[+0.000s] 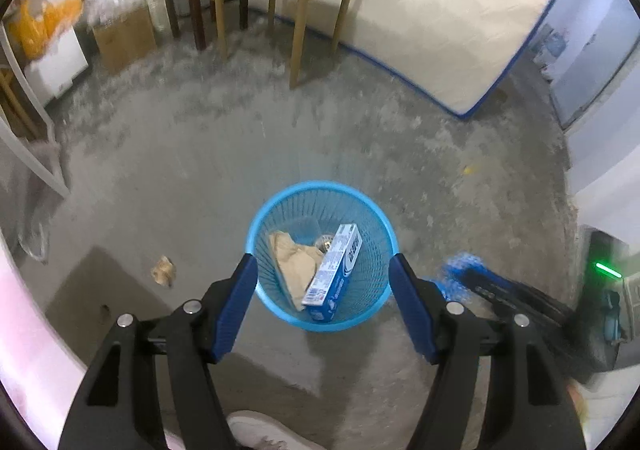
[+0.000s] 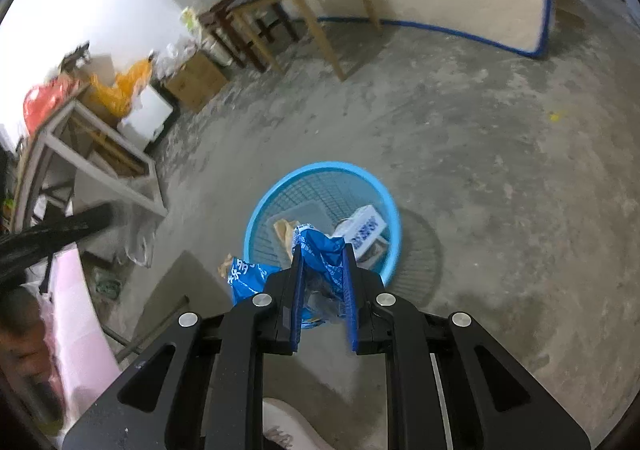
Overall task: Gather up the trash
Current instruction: 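Open the right gripper over the wastebasket while the left tool returns to the table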
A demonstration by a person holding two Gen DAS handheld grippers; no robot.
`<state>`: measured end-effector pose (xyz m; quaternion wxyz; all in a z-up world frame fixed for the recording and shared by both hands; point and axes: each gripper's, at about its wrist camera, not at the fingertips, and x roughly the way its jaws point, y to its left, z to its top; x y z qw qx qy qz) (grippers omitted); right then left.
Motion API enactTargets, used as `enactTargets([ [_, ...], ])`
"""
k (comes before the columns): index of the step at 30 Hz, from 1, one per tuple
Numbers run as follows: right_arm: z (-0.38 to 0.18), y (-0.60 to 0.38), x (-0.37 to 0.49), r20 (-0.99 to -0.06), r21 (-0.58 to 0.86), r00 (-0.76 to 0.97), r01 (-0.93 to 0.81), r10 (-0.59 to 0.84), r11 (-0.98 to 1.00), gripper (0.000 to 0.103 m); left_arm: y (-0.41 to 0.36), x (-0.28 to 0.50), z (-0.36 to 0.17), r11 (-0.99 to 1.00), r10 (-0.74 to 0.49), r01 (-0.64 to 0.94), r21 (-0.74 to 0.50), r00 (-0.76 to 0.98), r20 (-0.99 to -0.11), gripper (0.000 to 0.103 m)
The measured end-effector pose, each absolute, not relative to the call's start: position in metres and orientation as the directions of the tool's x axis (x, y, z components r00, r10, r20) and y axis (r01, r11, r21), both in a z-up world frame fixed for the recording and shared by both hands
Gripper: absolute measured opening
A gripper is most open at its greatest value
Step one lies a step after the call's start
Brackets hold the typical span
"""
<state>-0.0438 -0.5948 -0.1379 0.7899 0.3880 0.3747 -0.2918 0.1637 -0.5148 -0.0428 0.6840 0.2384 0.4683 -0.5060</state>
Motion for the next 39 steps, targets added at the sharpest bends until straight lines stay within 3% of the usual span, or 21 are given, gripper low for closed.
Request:
enactTargets([
  [6, -0.195, -0.603, 0.046, -0.883, 0.264, 0.447, 0.727, -0.145, 0.634, 0.023, -0.403, 0.175, 0.036, 0.385, -0.534, 0.918, -0.091, 0.142, -0.833, 0.077],
  [7, -0.205, -0.604, 0.057, -0.889, 0.264, 0.439, 0.72, -0.128, 0.641, 0.028, -0.386, 0.176, 0.043, 0.398, -0.539, 0.913, -0.088, 0.155, -0.828, 0.078],
  [8, -0.213, -0.604, 0.063, -0.892, 0.267, 0.438, 0.713, -0.114, 0.649, 0.043, -0.363, 0.179, 0.051, 0.421, -0.543, 0.903, -0.087, 0.174, -0.821, 0.079],
  [9, -0.217, -0.603, 0.068, -0.892, 0.264, 0.437, 0.708, -0.112, 0.655, 0.049, -0.347, 0.181, 0.055, 0.437, -0.545, 0.895, -0.089, 0.185, -0.818, 0.08],
  [14, -0.216, -0.59, 0.062, -0.889, 0.257, 0.443, 0.698, -0.12, 0.669, 0.049, -0.249, 0.188, 0.07, 0.535, -0.571, 0.836, -0.123, 0.251, -0.781, 0.08],
  [18, -0.23, -0.572, 0.073, -0.919, 0.221, 0.39, 0.638, -0.063, 0.738, 0.041, -0.199, 0.185, 0.065, 0.595, -0.562, 0.796, -0.112, 0.312, -0.766, 0.08],
  [23, -0.273, -0.565, 0.083, -0.974, 0.14, 0.225, 0.638, -0.009, 0.757, 0.027, -0.168, 0.18, 0.055, 0.617, -0.576, 0.77, -0.164, 0.299, -0.761, 0.08],
  [39, -0.316, -0.601, 0.096, -0.991, 0.063, 0.125, 0.749, -0.047, 0.66, 0.022, -0.123, 0.188, 0.043, 0.656, -0.572, 0.729, -0.197, 0.31, -0.759, 0.08],
])
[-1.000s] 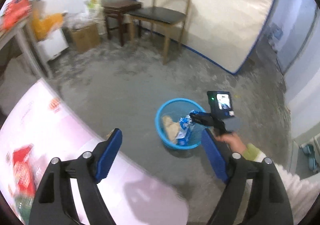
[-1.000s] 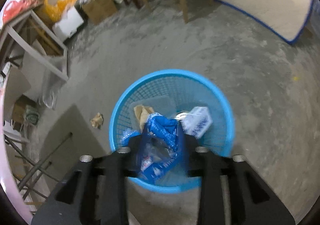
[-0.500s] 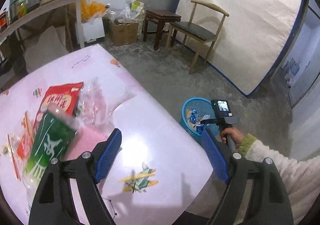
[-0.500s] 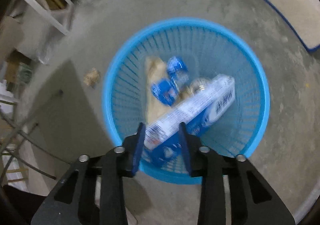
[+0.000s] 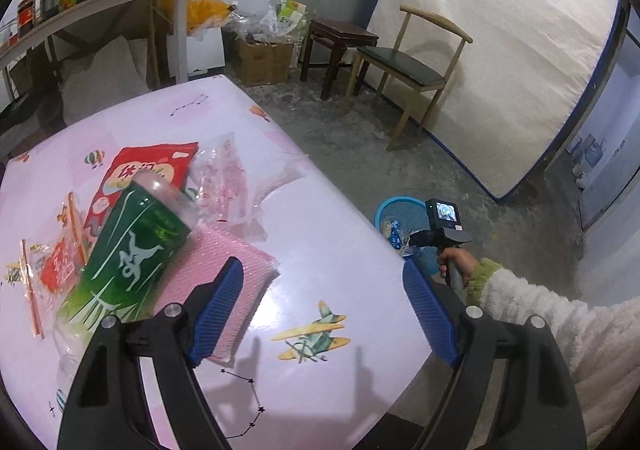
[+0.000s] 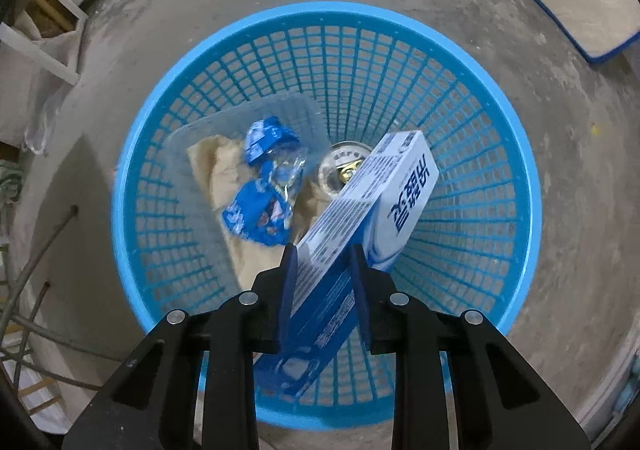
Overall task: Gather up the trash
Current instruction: 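Open the right gripper over the wastebasket while the left tool returns to the table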
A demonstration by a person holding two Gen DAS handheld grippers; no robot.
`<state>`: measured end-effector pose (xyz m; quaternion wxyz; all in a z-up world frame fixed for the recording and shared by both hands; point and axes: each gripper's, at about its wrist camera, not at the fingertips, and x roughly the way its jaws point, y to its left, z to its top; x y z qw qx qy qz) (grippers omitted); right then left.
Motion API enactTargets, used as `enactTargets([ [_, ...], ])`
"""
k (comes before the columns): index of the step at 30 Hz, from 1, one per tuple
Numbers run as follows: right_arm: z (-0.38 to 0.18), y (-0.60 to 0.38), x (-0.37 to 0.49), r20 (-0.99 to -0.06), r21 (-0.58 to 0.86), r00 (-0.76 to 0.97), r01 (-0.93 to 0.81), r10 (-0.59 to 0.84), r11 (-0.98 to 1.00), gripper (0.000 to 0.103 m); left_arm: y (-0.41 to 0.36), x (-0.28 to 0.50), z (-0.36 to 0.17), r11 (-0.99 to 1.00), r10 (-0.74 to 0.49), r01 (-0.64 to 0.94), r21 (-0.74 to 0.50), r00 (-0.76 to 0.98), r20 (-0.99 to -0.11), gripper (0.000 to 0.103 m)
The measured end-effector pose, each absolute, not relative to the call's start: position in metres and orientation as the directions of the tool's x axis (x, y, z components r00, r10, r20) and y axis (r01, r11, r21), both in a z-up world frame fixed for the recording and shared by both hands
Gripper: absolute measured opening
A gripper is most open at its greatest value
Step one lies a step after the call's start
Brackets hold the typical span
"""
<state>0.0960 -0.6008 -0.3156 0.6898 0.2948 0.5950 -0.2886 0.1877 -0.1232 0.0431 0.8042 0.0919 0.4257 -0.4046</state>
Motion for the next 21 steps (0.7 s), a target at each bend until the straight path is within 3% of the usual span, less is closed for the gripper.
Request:
enactTargets([
  [4, -0.309, -0.614, 0.11, -0.975, 0.167, 0.223, 0.753, -0.008, 0.636, 0.018, -0.115, 0.192, 0.045, 0.663, -0.568, 0.723, -0.193, 0.319, -0.759, 0.08],
  [11, -0.349, -0.616, 0.142, -0.983, 0.185, 0.153, 0.767, 0.105, 0.614, 0.012, -0.106, 0.2, 0.043, 0.686, -0.55, 0.703, -0.186, 0.334, -0.766, 0.08],
  [15, -0.36, -0.621, 0.142, -0.978, 0.209, 0.164, 0.794, 0.13, 0.57, 0.011, -0.1, 0.206, 0.041, 0.702, -0.536, 0.688, -0.183, 0.342, -0.772, 0.08],
  [21, -0.318, -0.627, 0.11, -0.957, 0.277, 0.276, 0.773, 0.09, 0.571, 0.018, -0.085, 0.206, 0.042, 0.721, -0.546, 0.662, -0.205, 0.361, -0.756, 0.08],
])
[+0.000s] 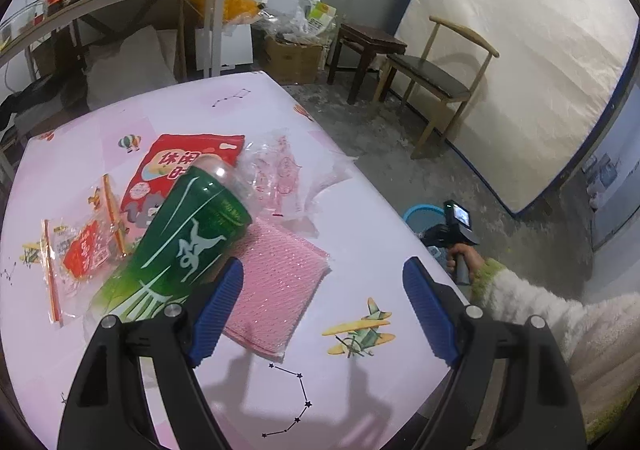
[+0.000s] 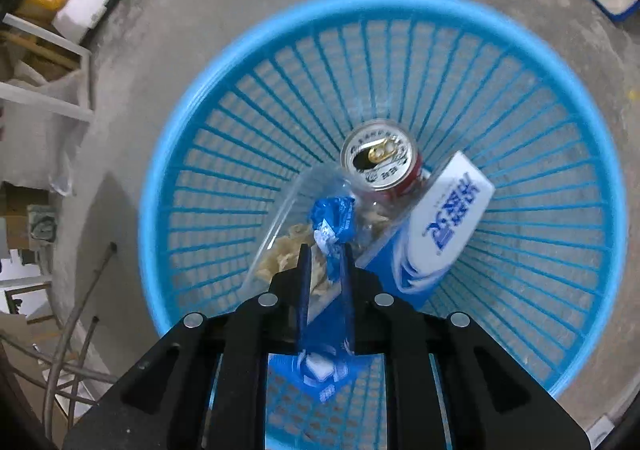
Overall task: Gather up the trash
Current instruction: 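Open the right gripper over the wastebasket while the left tool returns to the table, then move the right gripper back to the table toward the green bottle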
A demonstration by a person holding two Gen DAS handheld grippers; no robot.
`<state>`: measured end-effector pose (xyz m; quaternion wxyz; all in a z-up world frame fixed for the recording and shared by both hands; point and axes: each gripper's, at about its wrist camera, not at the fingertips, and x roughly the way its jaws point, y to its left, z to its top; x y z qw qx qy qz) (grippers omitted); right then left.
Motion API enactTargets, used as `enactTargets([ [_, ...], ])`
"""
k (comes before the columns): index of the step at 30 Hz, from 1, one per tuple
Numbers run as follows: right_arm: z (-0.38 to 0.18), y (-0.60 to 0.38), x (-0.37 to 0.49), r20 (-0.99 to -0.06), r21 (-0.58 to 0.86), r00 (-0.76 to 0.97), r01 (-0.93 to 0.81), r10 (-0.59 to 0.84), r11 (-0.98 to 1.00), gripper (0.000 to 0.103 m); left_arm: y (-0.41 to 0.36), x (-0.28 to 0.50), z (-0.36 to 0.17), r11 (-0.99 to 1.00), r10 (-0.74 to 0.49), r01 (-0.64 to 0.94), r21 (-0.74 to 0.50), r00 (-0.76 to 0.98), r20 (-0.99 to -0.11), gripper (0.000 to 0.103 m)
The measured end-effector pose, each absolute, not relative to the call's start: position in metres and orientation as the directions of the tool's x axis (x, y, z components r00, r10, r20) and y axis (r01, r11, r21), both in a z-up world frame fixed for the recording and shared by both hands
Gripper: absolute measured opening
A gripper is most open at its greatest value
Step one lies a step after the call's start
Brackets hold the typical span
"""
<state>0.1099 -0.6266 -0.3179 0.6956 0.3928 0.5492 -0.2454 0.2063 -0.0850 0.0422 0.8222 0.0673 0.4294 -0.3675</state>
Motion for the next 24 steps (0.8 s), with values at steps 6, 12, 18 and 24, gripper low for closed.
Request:
enactTargets([
  [6, -0.232, -0.598, 0.055, -0.896, 0.38, 0.44, 0.694, 0.058, 0.611, 0.051, -0.063, 0.197, 0.045, 0.743, -0.557, 0.629, -0.226, 0.397, -0.729, 0.08],
  [12, -0.127, -0.548, 0.03, -0.789, 0.497, 0.61, 0.568, 0.069, 0.656, 0.068, -0.029, 0.182, 0.048, 0.774, -0.561, 0.587, -0.238, 0.459, -0.689, 0.08],
  [18, -0.043, -0.488, 0.044, -0.65, 0.581, 0.741, 0.341, 0.169, 0.739, 0.088, 0.002, 0.168, 0.05, 0.794, -0.558, 0.557, -0.246, 0.505, -0.659, 0.08],
  [24, -0.019, -0.394, 0.07, -0.619, 0.572, 0.742, 0.202, 0.257, 0.795, 0.094, 0.032, 0.16, 0.05, 0.789, -0.592, 0.52, -0.327, 0.501, -0.631, 0.082],
])
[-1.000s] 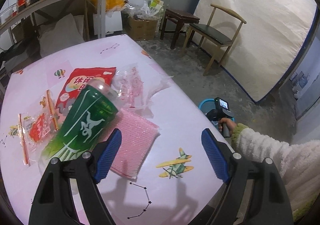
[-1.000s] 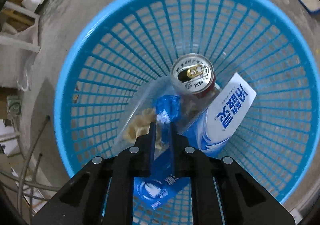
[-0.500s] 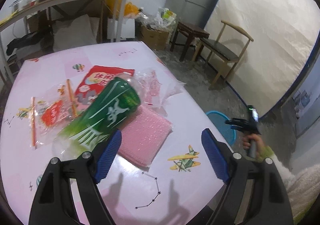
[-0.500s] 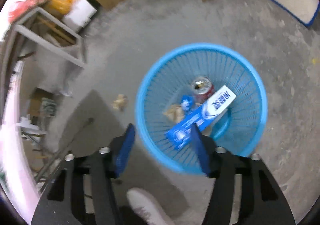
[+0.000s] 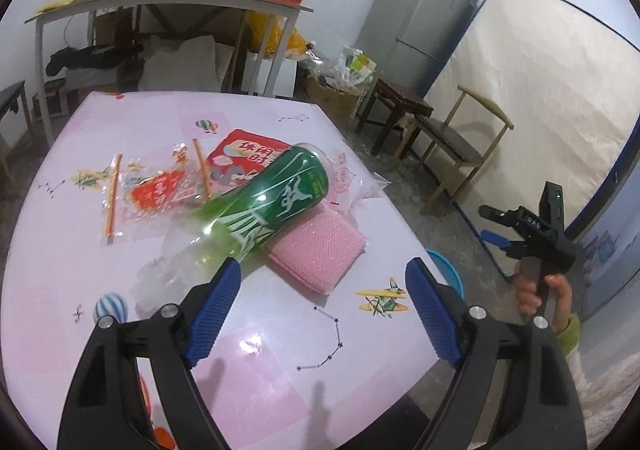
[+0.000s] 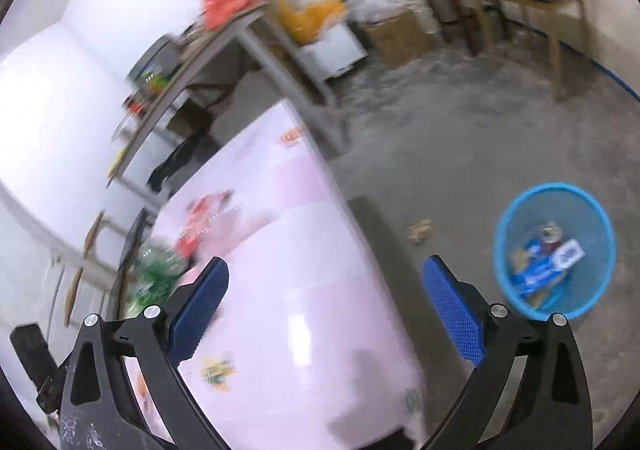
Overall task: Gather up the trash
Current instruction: 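Move the right gripper back to the table toward the green bottle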
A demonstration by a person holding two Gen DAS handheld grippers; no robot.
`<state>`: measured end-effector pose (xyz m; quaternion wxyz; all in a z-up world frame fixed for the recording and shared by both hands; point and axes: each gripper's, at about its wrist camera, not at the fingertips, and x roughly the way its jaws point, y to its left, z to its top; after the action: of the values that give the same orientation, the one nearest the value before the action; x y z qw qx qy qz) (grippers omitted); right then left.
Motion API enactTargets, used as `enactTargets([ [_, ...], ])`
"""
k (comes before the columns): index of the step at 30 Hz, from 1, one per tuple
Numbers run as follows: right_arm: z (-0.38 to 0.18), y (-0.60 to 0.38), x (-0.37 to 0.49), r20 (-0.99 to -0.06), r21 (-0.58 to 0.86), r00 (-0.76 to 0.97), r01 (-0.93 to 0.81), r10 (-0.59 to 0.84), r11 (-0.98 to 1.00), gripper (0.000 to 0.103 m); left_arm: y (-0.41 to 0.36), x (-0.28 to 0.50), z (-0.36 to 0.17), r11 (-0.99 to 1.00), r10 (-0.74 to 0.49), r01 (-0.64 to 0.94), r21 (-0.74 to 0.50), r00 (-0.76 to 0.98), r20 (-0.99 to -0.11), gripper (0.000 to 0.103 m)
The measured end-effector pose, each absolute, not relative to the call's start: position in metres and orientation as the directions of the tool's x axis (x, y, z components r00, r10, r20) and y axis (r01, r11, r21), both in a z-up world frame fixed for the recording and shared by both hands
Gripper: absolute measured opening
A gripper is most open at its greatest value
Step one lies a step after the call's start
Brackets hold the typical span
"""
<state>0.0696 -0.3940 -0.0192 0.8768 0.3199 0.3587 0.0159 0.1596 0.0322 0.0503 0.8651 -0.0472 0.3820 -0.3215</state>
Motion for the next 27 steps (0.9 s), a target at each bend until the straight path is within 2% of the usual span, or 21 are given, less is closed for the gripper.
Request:
enactTargets([
  [3, -0.017, -0.345, 0.081, -0.641, 0.519, 0.719, 0.147, 0.269, 0.842, 0.094, 0.048, 0.154, 0.048, 0.802, -0.576, 0.51, -0.311, 0.524, -0.627, 0.084],
  [8, -0.023, -0.269, 0.098, -0.739, 0.338, 0.637, 0.069, 0.219, 0.939, 0.095, 0.066, 0.155, 0.042, 0.837, -0.517, 0.496, -0.231, 0.579, -0.631, 0.085],
  [14, -0.043, -0.221, 0.107, -0.819, 0.194, 0.553, 0.018, 0.151, 0.981, 0.095, 0.083, 0.188, 0.015, 0.876, -0.438, 0.444, -0.189, 0.567, -0.698, 0.086],
  [17, -0.049, -0.216, 0.109, -0.837, 0.158, 0.534, 0.018, 0.124, 0.987, 0.095, 0.087, 0.205, 0.004, 0.866, -0.453, 0.456, -0.205, 0.543, -0.707, 0.086],
  [22, -0.055, -0.206, 0.108, -0.832, 0.03, 0.554, 0.008, 0.02, 1.0, 0.096, 0.09, 0.236, -0.015, 0.829, -0.527, 0.463, -0.314, 0.46, -0.714, 0.086],
  [27, -0.057, -0.207, 0.101, -0.807, 0.032, 0.59, -0.023, 0.04, 0.999, 0.096, 0.086, 0.243, -0.027, 0.807, -0.557, 0.478, -0.348, 0.417, -0.719, 0.086],
])
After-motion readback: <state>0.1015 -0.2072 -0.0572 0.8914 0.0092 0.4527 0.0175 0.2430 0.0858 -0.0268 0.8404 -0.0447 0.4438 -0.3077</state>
